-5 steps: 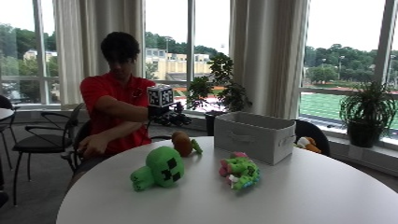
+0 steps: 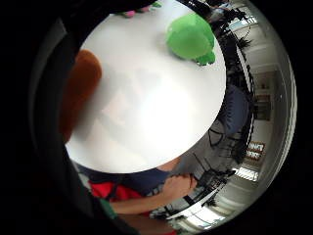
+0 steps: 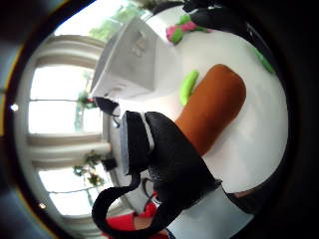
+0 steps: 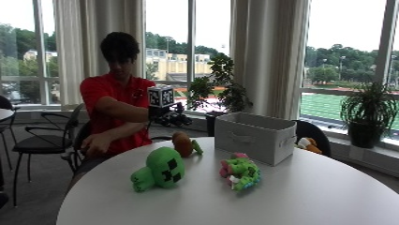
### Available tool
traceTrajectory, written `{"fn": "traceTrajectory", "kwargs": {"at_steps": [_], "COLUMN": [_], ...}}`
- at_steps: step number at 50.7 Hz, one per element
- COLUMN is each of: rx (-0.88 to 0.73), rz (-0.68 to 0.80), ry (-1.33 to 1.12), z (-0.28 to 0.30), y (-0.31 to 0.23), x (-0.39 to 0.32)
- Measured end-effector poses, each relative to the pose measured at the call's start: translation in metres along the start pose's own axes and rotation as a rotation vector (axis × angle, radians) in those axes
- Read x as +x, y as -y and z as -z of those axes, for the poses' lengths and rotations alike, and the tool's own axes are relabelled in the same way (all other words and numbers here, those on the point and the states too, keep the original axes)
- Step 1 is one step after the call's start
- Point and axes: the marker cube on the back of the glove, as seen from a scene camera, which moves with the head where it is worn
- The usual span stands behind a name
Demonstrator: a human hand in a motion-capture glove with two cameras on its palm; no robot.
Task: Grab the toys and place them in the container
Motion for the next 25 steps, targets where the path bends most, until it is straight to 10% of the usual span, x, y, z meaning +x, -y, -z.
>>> {"fn": "traceTrajectory", "kwargs": {"at_steps": [25], "rx": [-0.15], "rz": [0.009], "ry": [0.094], "z": [-0.04], "y": [0.016], "x": [-0.024]}}
